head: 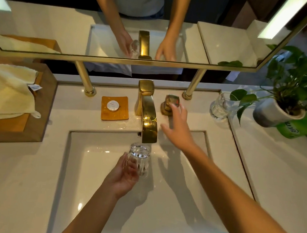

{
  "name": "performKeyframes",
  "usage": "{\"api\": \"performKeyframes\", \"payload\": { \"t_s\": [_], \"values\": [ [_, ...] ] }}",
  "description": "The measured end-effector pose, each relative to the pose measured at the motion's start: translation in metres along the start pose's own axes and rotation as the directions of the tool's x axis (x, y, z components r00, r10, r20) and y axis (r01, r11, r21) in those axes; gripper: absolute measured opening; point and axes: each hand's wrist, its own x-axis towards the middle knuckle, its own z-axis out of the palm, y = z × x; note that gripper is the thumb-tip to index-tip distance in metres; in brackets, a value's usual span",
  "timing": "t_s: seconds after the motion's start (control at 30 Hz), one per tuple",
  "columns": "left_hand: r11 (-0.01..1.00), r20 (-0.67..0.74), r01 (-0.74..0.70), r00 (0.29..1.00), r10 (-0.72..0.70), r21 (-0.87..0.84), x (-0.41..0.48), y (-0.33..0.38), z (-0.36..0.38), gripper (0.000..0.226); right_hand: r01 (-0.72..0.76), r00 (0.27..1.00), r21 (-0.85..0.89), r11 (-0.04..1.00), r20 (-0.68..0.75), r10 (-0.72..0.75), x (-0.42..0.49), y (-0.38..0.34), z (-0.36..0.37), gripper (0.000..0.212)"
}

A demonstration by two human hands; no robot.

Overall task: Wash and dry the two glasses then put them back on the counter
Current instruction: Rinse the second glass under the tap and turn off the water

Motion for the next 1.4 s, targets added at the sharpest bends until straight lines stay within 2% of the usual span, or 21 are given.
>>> {"api": "performKeyframes", "payload": {
  "t_s": [0.07,0.13,0.2,0.27,0.33,0.4,0.47,0.57,0.63,0.7,0.73,0.93,1.0,1.1,1.17,1.23,1.3,1.4],
  "values": [
    [1.000,0.050,0.004,0.999,-0.006,0.031,-0.005,0.005,-0.011,0.053,-0.086,0.978,0.116,0.990,0.202,0.061,-0.040,-0.005,0.004,0.068],
    [0.998,0.076,0.019,0.997,-0.023,0.056,-0.009,0.006,-0.018,0.063,-0.138,0.904,0.163,0.977,0.423,0.057,-0.077,-0.011,0.008,0.071],
    [0.988,0.083,0.054,0.994,-0.066,0.145,-0.021,-0.003,-0.012,0.062,-0.113,0.874,0.191,0.975,0.485,0.006,-0.102,-0.018,0.014,0.073],
    [0.956,0.014,0.058,0.998,-0.065,0.286,-0.029,-0.014,-0.005,0.030,-0.063,0.877,0.212,0.975,0.478,-0.047,-0.118,-0.026,0.018,0.069],
    [0.916,-0.007,0.003,1.000,0.000,0.402,-0.038,-0.024,-0.001,0.040,-0.041,0.905,0.219,0.975,0.421,-0.057,-0.129,-0.032,0.022,0.069],
    [0.881,0.004,-0.043,0.999,0.046,0.471,-0.043,-0.027,-0.003,0.035,-0.019,0.930,0.202,0.979,0.362,-0.057,-0.137,-0.032,0.023,0.069],
    [0.893,-0.027,-0.005,0.999,0.019,0.449,-0.050,-0.027,-0.008,0.024,-0.004,0.946,0.167,0.986,0.321,-0.051,-0.145,-0.030,0.023,0.069],
    [0.901,-0.046,0.099,0.995,-0.088,0.422,-0.054,-0.029,-0.017,0.040,-0.002,0.972,0.128,0.992,0.232,-0.028,-0.156,-0.028,0.023,0.068],
    [0.834,-0.105,0.092,0.994,-0.041,0.545,-0.056,-0.033,-0.033,0.046,-0.011,0.985,0.123,0.992,0.170,-0.010,-0.160,-0.028,0.021,0.068],
    [0.690,-0.173,0.083,0.983,0.063,0.719,-0.060,-0.037,-0.048,0.045,-0.019,0.990,0.129,0.992,0.141,0.000,-0.162,-0.026,0.018,0.067],
    [0.654,-0.162,0.067,0.983,0.087,0.753,-0.062,-0.039,-0.050,0.046,-0.014,0.991,0.127,0.992,0.136,-0.003,-0.162,-0.025,0.017,0.067],
    [0.827,-0.025,-0.120,0.987,0.160,0.549,-0.067,-0.055,-0.021,0.030,-0.002,0.978,0.166,0.986,0.206,-0.033,-0.155,-0.011,0.018,0.066],
    [0.810,-0.008,-0.174,0.977,0.215,0.560,-0.064,-0.056,-0.012,0.028,0.002,0.971,0.206,0.979,0.235,-0.051,-0.149,-0.005,0.013,0.065],
    [0.693,0.044,-0.285,0.938,0.344,0.663,-0.055,-0.060,0.001,0.027,0.006,0.959,0.231,0.973,0.274,-0.071,-0.136,0.008,-0.001,0.062],
    [0.563,0.083,-0.319,0.911,0.403,0.762,-0.048,-0.069,0.013,0.026,-0.003,0.959,0.241,0.970,0.276,-0.066,-0.129,0.023,-0.009,0.062],
    [0.373,0.129,-0.320,0.881,0.456,0.871,-0.039,-0.082,0.026,0.025,-0.026,0.956,0.236,0.971,0.291,-0.045,-0.123,0.040,-0.016,0.064],
    [0.141,0.200,-0.307,0.842,0.502,0.941,-0.029,-0.096,0.036,0.026,-0.044,0.955,0.202,0.978,0.297,-0.018,-0.119,0.060,-0.021,0.062],
    [-0.192,0.359,-0.303,0.812,0.461,0.933,-0.011,-0.109,0.053,0.012,-0.024,0.975,0.108,0.994,0.222,0.000,-0.113,0.085,-0.026,0.059]
  ]
}}
